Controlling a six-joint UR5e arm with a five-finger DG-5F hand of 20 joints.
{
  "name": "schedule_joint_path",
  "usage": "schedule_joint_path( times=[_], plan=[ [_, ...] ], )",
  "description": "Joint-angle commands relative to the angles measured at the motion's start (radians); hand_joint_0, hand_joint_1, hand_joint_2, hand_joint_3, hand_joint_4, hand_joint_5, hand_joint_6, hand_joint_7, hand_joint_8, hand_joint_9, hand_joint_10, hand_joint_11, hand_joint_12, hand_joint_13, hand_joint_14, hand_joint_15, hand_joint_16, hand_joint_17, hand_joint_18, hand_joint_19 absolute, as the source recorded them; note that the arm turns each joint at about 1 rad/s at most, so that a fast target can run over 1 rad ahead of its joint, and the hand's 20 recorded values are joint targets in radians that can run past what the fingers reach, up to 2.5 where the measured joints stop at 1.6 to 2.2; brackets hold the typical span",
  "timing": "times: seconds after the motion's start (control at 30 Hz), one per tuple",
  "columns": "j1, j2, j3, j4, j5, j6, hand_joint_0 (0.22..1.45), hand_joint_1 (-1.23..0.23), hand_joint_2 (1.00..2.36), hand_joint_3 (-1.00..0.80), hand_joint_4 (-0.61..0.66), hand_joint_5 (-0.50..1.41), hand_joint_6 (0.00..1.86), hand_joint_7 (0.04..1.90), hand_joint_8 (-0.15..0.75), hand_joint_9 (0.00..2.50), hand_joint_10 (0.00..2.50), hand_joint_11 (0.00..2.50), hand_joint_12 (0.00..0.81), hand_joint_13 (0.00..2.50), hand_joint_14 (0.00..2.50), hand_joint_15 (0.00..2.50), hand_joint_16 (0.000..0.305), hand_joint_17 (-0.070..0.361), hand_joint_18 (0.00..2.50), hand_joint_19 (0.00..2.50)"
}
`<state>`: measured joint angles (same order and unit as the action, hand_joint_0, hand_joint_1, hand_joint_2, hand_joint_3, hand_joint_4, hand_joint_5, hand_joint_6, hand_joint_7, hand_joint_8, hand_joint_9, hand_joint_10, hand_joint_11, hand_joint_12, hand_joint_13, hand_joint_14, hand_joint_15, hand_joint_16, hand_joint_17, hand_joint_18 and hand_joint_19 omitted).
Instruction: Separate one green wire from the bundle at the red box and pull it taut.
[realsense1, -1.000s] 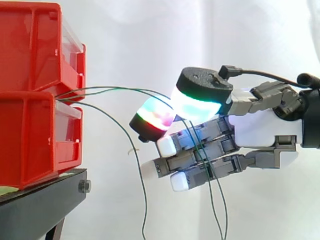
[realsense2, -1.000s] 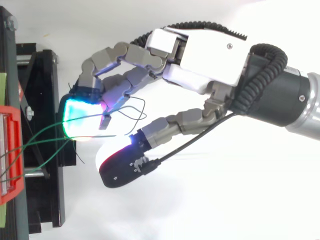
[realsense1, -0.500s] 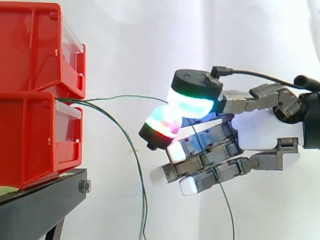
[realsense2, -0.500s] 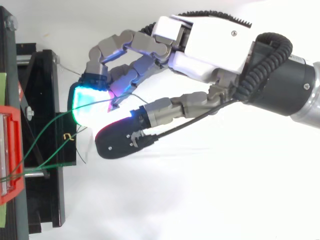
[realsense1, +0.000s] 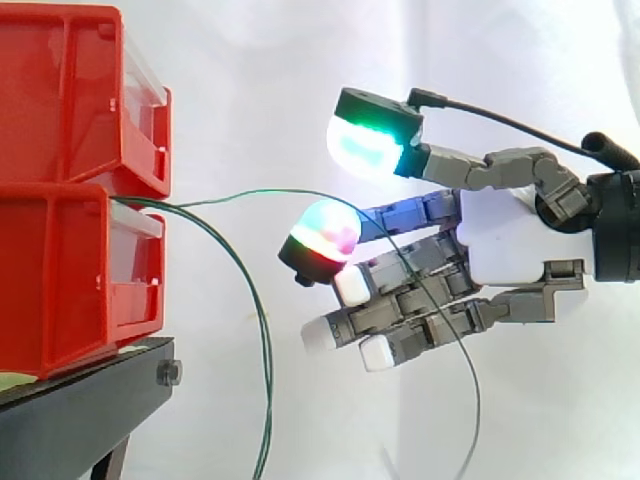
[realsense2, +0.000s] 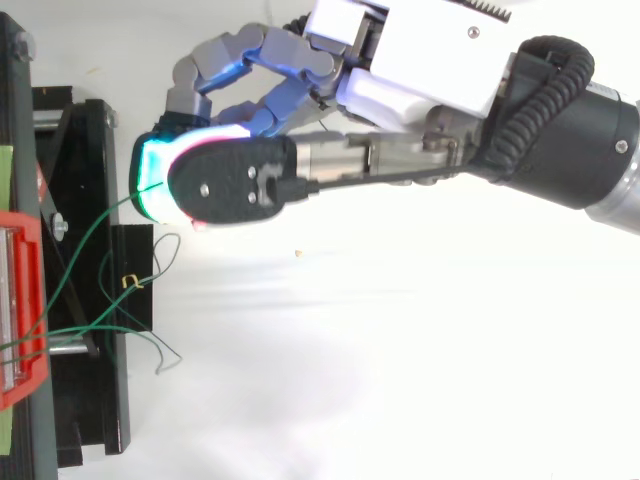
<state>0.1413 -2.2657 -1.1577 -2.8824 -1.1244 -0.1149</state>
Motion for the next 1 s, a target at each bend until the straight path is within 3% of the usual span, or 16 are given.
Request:
schedule_joint_path(
  times=[0.0, 0.3, 0.53, 0.57, 0.63, 0.67, 0.7, 0.77, 0.97],
  plan=[
    [-0.002, 0.000, 0.001, -0.005, 0.000, 0.000, 0.59, -0.43, 1.00, -0.45, 0.15, -0.14, 0.85, 1.02, 0.278, 1.06, 0.02, 0.52, 0.345, 0.68, 0.01, 0.33, 0.050, 0.112, 0.71, 0.56],
    [0.000, -0.002, 0.001, -0.006, 0.003, -0.005, 0.58, -0.70, 1.02, -0.19, 0.20, -0.14, 0.88, 1.03, 0.318, 1.09, 0.02, 0.60, 0.373, 0.73, 0.01, 0.35, 0.056, 0.125, 0.78, 0.53],
    [0.000, -0.002, 0.001, -0.006, 0.003, -0.003, 0.60, -0.76, 1.02, -0.17, 0.15, -0.15, 0.90, 0.99, 0.303, 1.07, 0.02, 0.64, 0.360, 0.72, 0.01, 0.35, 0.053, 0.120, 0.76, 0.54],
    [0.000, 0.000, 0.001, -0.006, 0.003, -0.003, 0.60, -0.77, 1.02, -0.23, 0.19, -0.16, 0.90, 0.98, 0.287, 1.05, 0.02, 0.65, 0.350, 0.71, 0.02, 0.36, 0.051, 0.115, 0.74, 0.55],
    [0.001, 0.000, 0.001, -0.006, 0.005, -0.003, 0.55, -0.72, 1.01, -0.41, 0.20, -0.16, 0.90, 0.98, 0.290, 1.07, 0.02, 0.63, 0.354, 0.71, 0.01, 0.37, 0.052, 0.118, 0.75, 0.56],
    [0.000, 0.000, 0.001, -0.006, 0.005, -0.003, 0.52, -0.59, 1.00, -0.50, 0.20, -0.15, 0.89, 0.97, 0.300, 1.09, 0.02, 0.63, 0.362, 0.72, 0.01, 0.36, 0.054, 0.122, 0.75, 0.56],
    [0.001, 0.000, 0.001, -0.006, 0.006, -0.003, 0.55, -0.46, 1.00, -0.49, 0.18, -0.15, 0.88, 0.97, 0.293, 1.10, 0.02, 0.63, 0.358, 0.72, 0.01, 0.37, 0.053, 0.119, 0.74, 0.57],
    [0.000, -0.002, 0.001, -0.006, 0.006, -0.003, 0.57, -0.40, 1.00, -0.45, 0.17, -0.15, 0.88, 0.99, 0.291, 1.11, 0.02, 0.63, 0.356, 0.72, 0.01, 0.37, 0.052, 0.116, 0.73, 0.59],
    [0.000, 0.000, 0.001, -0.006, 0.008, -0.003, 0.58, -0.55, 1.01, -0.15, 0.21, -0.14, 0.89, 1.01, 0.333, 1.13, 0.02, 0.64, 0.391, 0.77, 0.01, 0.37, 0.060, 0.134, 0.82, 0.54]
  ],
)
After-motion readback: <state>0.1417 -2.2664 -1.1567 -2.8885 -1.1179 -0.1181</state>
